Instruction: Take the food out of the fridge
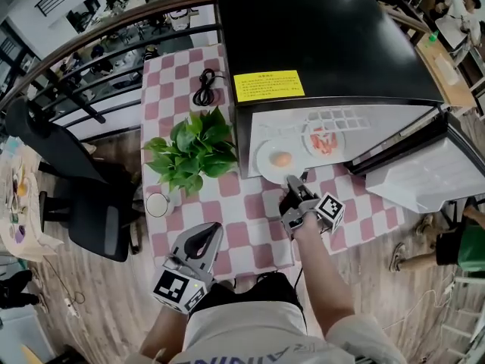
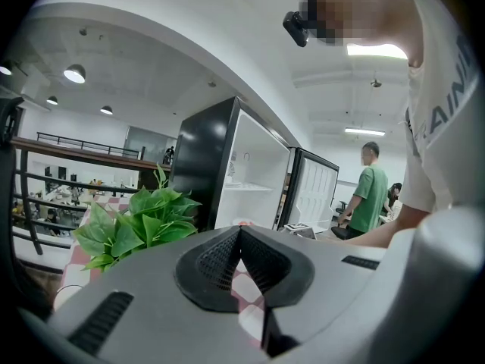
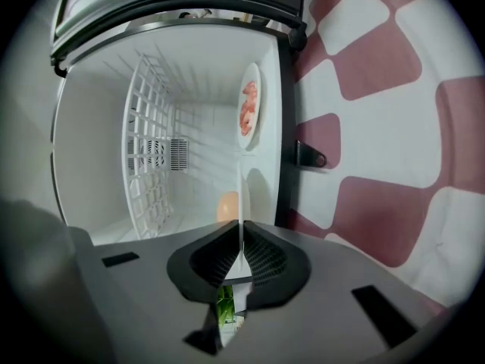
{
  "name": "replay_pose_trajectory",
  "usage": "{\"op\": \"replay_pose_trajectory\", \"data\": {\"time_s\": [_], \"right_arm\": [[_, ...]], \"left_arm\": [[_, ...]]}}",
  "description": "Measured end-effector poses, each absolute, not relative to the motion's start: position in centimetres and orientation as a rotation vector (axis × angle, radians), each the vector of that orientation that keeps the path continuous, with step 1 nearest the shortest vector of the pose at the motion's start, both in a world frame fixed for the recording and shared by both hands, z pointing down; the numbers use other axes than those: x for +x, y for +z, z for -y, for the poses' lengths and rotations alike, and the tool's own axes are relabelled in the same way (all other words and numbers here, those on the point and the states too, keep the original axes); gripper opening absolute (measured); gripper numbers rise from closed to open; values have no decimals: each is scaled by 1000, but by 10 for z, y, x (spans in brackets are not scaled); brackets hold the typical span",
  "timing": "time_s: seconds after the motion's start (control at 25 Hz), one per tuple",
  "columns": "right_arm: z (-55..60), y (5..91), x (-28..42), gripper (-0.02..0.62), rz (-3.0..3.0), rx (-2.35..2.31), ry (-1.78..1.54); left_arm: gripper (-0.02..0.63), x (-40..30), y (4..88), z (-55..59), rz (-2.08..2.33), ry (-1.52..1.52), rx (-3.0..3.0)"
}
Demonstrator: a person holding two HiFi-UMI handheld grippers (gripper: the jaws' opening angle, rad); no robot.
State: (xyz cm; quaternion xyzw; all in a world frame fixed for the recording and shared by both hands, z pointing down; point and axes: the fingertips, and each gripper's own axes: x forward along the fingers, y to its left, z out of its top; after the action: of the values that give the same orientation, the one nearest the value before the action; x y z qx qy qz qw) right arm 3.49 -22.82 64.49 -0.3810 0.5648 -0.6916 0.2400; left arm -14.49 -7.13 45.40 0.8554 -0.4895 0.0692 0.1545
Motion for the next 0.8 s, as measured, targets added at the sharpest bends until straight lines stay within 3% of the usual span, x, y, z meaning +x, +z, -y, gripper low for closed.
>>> {"op": "replay_pose_trajectory", "data": {"time_s": [0.4,0.8], "right_arm": [[178,600,95,34,-1579,-1061,-1778],[112,622,206,34,-1401,-1272,-1699]], "left_arm": [[6,-96,448,74,1257,197,2547],[6,-17,447,68,1017,212,2676]]}}
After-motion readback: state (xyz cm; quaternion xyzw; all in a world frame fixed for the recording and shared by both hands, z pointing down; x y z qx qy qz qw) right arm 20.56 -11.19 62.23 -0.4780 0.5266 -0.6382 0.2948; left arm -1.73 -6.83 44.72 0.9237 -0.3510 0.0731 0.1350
